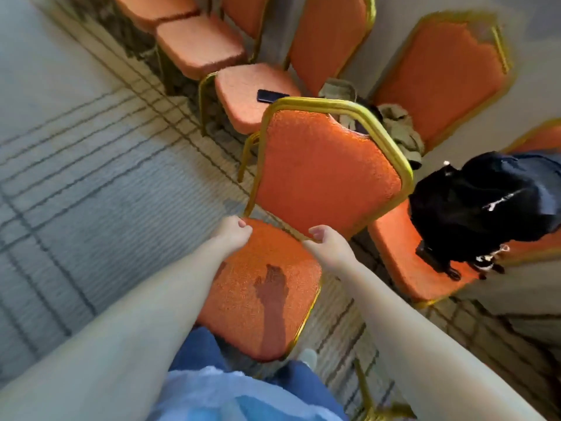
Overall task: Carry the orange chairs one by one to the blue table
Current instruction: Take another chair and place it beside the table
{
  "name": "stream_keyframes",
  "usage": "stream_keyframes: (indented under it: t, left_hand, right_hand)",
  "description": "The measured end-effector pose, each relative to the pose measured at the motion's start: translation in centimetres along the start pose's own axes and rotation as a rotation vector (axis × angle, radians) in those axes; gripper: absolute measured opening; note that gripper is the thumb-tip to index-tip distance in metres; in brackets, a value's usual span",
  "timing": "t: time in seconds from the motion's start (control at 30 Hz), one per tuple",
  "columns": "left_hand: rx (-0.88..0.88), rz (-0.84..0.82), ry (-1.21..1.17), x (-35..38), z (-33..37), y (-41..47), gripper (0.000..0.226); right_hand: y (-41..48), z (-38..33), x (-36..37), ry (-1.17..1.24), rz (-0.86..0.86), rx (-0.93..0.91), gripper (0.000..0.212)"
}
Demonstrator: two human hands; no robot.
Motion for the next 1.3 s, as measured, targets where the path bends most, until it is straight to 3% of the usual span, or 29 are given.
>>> stream_keyframes:
  t: [0.3,0.5,1.0,1.3]
  left_hand:
    - [-0.211,0.302,-0.334,1.7,-4.5,-6.6,0.017]
    - [-0.311,0.388,-0.482,2.3,-9.1,-8.0,0.042]
    - [-0.620,0.734,-0.878,9.4,-10.7,-8.6,0.039]
    - [-0.680,0.751,-1.046,13.1,-13.3,-5.7,0.042]
  right_hand:
    - [4.1,-3.1,1.0,-0.249,-0.210,-0.272,0.050]
    - [6.1,-3.8,2.4,-0.314,-0.257,-0.306,0.051]
    - [16.7,-4.6,4.8,-0.499,-0.484,-0.477,0.054]
    - [22.4,-3.0,7.7,-0.486,-0.564,-0.493,0.058]
Point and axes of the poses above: each hand's wrist, its own y-axis towards the middle knuckle, its own x-axis out of the palm, z = x × y, the point moved 5 cm from there along y, towards the middle knuckle, and after that the axes turned 10 degrees about -z, right-handed, at the moved point
